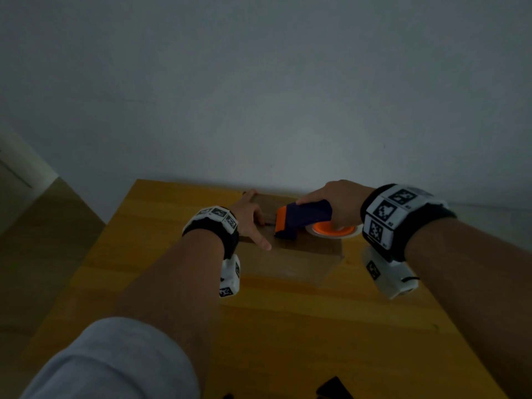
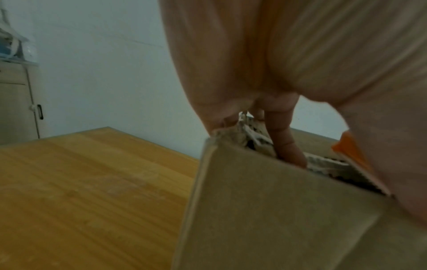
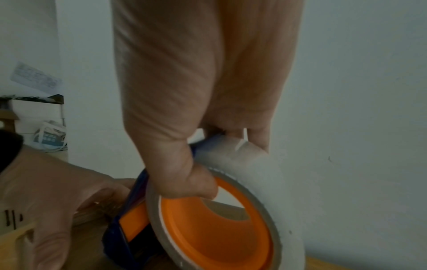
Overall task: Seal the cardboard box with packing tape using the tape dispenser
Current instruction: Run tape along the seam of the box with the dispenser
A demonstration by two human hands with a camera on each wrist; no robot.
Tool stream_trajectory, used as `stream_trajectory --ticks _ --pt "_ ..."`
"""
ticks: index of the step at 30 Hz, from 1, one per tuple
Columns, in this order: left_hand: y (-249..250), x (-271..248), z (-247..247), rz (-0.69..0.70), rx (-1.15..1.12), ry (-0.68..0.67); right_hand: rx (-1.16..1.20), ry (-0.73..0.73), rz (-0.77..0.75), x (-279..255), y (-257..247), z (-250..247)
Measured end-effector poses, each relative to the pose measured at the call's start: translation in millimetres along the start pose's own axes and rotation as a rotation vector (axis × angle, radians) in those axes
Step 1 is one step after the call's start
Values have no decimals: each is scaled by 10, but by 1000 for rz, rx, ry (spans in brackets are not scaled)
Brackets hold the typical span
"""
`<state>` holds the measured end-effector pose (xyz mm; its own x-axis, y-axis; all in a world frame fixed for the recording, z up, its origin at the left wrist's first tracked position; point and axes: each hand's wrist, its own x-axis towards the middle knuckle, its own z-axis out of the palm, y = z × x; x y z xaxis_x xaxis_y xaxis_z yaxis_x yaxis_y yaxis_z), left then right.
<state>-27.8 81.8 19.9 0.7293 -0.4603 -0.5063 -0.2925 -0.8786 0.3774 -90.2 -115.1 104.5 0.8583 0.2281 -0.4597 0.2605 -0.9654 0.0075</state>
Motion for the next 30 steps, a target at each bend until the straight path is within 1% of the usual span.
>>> stream_trajectory --ticks 3,6,9,11,13,16,18,21,23,26,30 --pt "36 0 -13 -19 -21 9 -8 0 -2 0 1 7" --pt "42 25 -42 24 40 43 8 21 2 -23 19 20" --pt "69 60 -73 69 239 36 14 38 -10 -24 24 11" --pt "116 95 -32 64 402 3 12 49 -21 -20 27 0" --pt "153 138 44 51 514 1 20 51 -26 -27 33 -9" --pt "172 192 155 13 495 36 33 46 -24 -38 51 -10" --pt "182 169 253 -16 494 86 37 38 -20 -48 61 -17" --pt "157 118 403 -19 481 169 33 11 -13 -79 79 -32" --pt "132 110 432 -18 468 171 48 13 -11 -94 89 -31" --pt "134 112 394 -45 441 134 56 28 -16 -95 103 -27" --pt "144 131 391 -52 416 119 32 11 -33 -111 126 -26"
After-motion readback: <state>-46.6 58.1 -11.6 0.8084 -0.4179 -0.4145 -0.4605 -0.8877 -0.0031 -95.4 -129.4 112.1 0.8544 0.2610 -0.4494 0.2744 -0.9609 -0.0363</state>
